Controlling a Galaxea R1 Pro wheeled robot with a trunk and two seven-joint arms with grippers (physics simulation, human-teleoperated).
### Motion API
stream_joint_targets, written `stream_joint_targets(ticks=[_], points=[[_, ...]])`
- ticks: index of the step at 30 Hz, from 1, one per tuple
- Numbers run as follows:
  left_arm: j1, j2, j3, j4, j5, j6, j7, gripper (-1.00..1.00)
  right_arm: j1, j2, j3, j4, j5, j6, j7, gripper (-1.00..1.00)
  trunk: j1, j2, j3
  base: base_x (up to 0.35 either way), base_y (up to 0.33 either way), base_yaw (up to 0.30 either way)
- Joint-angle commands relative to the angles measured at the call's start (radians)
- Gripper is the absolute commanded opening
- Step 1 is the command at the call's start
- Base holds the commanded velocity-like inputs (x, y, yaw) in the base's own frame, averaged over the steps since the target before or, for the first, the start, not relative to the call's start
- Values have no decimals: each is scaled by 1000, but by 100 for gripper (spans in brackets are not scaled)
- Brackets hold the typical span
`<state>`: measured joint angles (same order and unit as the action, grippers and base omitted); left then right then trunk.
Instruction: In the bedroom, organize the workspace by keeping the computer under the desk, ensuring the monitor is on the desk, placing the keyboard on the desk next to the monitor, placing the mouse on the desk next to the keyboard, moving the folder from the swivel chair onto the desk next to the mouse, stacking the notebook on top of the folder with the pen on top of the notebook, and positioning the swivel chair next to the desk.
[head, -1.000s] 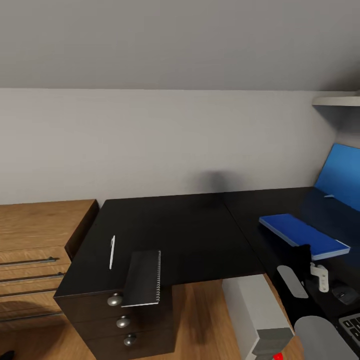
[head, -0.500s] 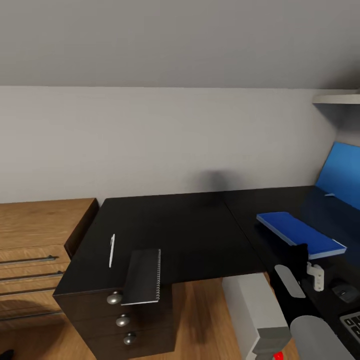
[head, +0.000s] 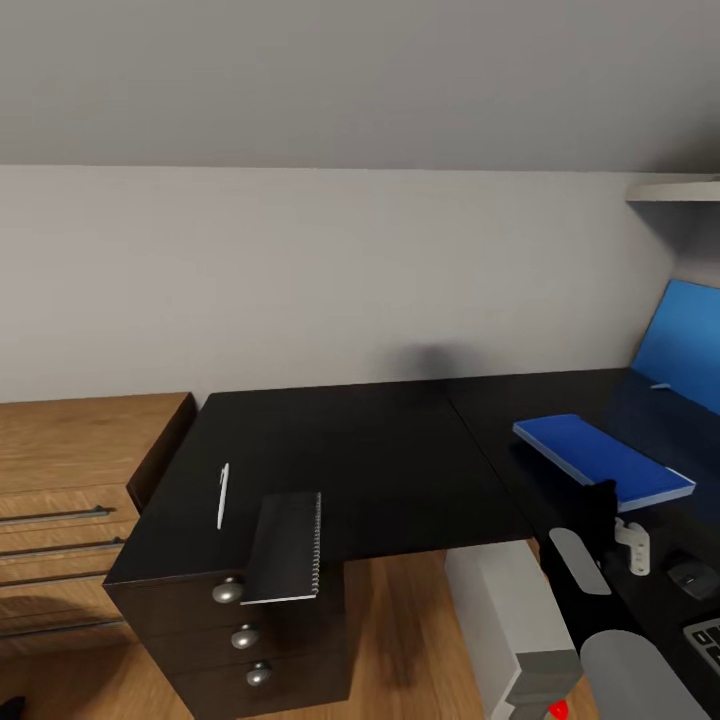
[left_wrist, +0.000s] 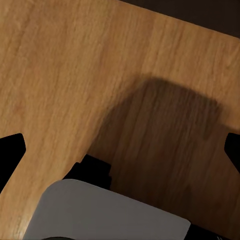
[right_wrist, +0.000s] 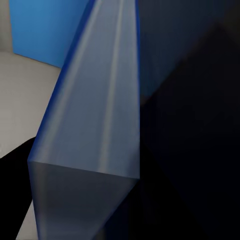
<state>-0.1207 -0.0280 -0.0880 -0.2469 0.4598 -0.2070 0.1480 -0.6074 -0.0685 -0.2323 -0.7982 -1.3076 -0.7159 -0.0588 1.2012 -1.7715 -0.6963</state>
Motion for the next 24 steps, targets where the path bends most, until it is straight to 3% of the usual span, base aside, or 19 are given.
stream_joint_targets(ticks=[1, 12, 16, 24], points=[[0, 0, -9, 0, 6, -3, 7, 100, 0, 0, -1, 8, -21, -2, -9, -100, 0, 0, -1, 0, 0, 0], [0, 0, -7, 0, 5, -4, 6, 100, 0, 0, -2, 8, -24, -1, -9, -100, -8, 14, 5, 0, 0, 0], [0, 2, -8, 0, 5, -5, 5, 100, 0, -2, -2, 8, -55, -1, -9, -100, -23, 42, 18, 0, 0, 0], [0, 2, -9, 0, 5, -5, 5, 100, 0, -2, -3, 8, -63, 0, -9, -100, -23, 42, 18, 0, 0, 0]])
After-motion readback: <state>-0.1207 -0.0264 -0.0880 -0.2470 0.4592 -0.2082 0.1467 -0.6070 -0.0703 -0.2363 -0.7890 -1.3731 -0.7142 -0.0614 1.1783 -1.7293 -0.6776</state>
